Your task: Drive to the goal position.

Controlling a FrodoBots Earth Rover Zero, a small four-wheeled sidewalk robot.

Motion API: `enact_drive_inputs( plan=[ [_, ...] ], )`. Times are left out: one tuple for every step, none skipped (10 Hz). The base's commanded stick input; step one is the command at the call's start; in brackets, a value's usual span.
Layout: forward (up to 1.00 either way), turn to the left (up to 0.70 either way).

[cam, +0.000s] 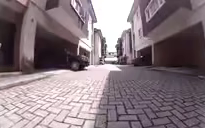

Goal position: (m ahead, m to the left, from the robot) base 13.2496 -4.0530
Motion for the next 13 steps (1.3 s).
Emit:
enact_drive_inputs(
  plan=[
    [0.5,0.0],
    [0.5,0.0],
    [0.5,0.0],
    [0.5,0.0],
    [0.5,0.0],
    [0.5,0.0],
    [0.5,0.0],
    [0.5,0.0],
    [0.5,-0.16],
    [0.5,-0.43],
    [0.5,-0.5],
    [0.5,-0.5],
    [0.5,-0.5]
  ],
)
